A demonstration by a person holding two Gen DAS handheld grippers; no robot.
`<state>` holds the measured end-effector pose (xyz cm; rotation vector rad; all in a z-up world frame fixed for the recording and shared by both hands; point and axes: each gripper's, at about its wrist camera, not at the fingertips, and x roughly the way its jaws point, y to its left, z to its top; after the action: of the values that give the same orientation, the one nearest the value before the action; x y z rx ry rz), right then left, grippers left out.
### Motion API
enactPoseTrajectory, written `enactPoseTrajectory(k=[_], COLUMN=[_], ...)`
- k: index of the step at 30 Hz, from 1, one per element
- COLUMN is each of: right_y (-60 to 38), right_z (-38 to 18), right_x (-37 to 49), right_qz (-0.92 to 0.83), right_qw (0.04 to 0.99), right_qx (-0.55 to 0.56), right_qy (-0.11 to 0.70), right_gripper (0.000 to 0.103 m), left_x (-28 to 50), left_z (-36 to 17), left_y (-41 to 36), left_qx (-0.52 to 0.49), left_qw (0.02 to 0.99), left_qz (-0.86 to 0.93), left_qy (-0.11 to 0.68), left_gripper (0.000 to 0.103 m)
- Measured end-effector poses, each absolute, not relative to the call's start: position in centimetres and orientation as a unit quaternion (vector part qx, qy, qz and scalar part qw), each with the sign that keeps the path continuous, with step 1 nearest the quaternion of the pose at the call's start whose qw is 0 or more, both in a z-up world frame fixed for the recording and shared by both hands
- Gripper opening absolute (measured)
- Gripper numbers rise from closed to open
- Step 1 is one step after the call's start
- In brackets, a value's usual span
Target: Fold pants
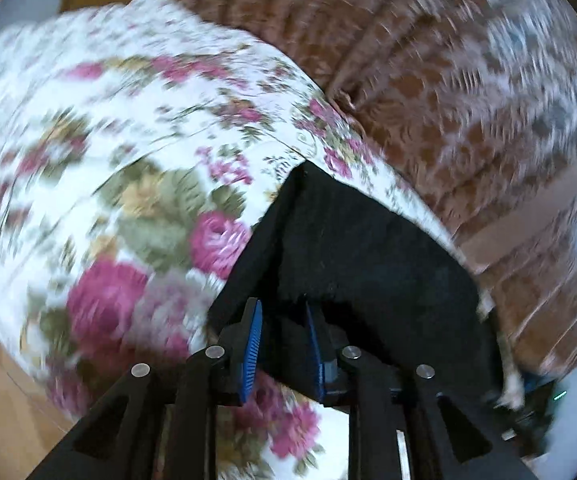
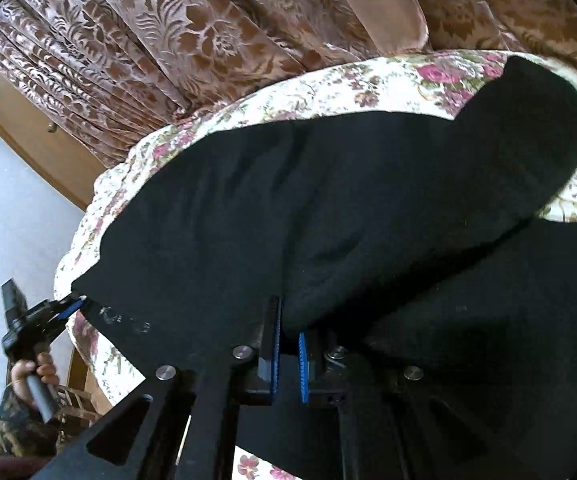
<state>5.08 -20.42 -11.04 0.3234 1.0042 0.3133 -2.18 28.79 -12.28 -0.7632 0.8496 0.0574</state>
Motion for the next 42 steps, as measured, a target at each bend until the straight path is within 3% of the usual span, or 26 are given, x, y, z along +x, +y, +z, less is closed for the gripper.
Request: enactPoseTrajectory(k=[6,16,18,20,23,33,42], right_y=[-20.2,-20.0,-19.9,-19.9,-20.1,-19.8,-19.2], right_z=[-11.7,-11.1,-11.0,-10.8,-10.0,-6.4,-10.5], right_x=[5.5,5.4,5.4,5.3,5.0,1.2,-1.9], right_qz=[0.142,0.14,0.14,0.14,0.141,0.169,0.169], right_qw=[0.852,0.856,0.857,0.859,0.865,0.877,0.852], right_qx=[0.147,0.138,0.133,0.131,0.133,0.101,0.104], right_qy=[0.482,0.478,0.477,0.474,0.464,0.438,0.484], right_gripper=[0.007,0.007,0.007,0.007,0.007,0.006,0.006], left_x=[-3.1,0.6,1.0,1.4,1.6,1.3,-0.6], left_z=[-12.5,-13.3,-13.2,-13.1,-13.1,-11.9,-13.6], left_y=[29.8,28.7,28.8,28.8,29.1,29.1,29.3], left_qx=[-0.47,-0.493,-0.483,-0.459,-0.444,-0.41,-0.383], left_qw=[0.803,0.778,0.784,0.797,0.804,0.819,0.817], left_qz=[-0.03,-0.032,-0.019,-0.005,-0.001,0.001,0.02], left_qy=[0.366,0.387,0.39,0.394,0.395,0.402,0.431], left_gripper=[0.034,0.035,0.032,0.018,0.01,0.008,0.007])
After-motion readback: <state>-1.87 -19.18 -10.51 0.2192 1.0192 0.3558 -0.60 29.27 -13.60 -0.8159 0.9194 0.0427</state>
